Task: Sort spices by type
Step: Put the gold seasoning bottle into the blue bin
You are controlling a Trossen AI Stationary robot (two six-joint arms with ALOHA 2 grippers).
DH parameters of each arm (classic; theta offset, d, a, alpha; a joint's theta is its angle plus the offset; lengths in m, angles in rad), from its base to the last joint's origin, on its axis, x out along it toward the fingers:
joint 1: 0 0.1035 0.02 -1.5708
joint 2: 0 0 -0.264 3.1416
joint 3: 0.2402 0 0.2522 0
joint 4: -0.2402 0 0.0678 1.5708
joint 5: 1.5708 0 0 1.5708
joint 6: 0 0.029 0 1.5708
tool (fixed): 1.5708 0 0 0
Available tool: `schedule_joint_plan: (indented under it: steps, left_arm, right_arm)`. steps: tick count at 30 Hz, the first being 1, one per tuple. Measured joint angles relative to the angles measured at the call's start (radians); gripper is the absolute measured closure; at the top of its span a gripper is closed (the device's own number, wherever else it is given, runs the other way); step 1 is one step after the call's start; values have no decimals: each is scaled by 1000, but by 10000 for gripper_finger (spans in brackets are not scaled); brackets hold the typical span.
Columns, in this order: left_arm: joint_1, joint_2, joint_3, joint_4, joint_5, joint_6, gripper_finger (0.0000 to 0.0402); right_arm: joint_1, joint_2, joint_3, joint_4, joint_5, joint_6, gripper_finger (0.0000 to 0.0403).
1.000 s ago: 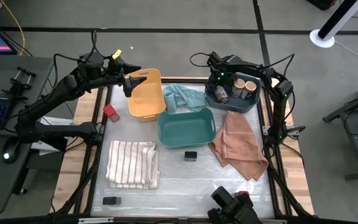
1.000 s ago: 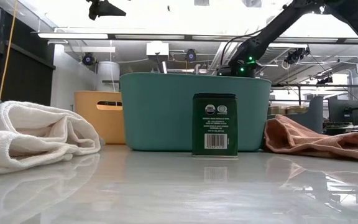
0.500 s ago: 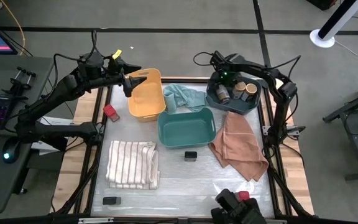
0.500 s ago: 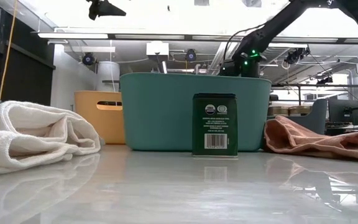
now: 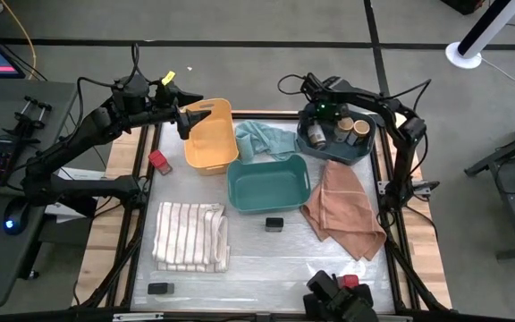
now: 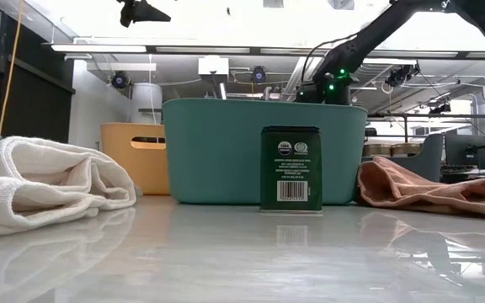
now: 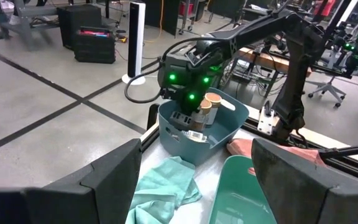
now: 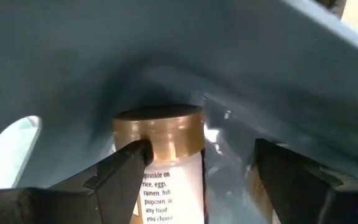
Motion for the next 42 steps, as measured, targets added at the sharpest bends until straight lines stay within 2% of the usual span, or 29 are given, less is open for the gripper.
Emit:
schedule_joint_plan:
  steps: [8,17,25,34,38,42]
  left_arm:
    - [0,0,0,0,0,-17,112]
    - [0,0,0,0,-1,-17,112]
    - [0,0,0,4,-1,-17,112]
    - [0,0,0,4,-1,-26,112]
    - [0,0,0,4,-1,-26,112]
    - [0,0,0,4,-1,-27,112]
  right_arm:
    - [3,44,1,3,-79,-15,107]
    - [2,58,2,2,-91,-23,107]
    - [3,78,2,-4,-80,78,107]
    - [2,79,1,3,-31,102,109]
    - [9,79,1,10,-15,105,136]
    - [16,82,2,15,15,103,191]
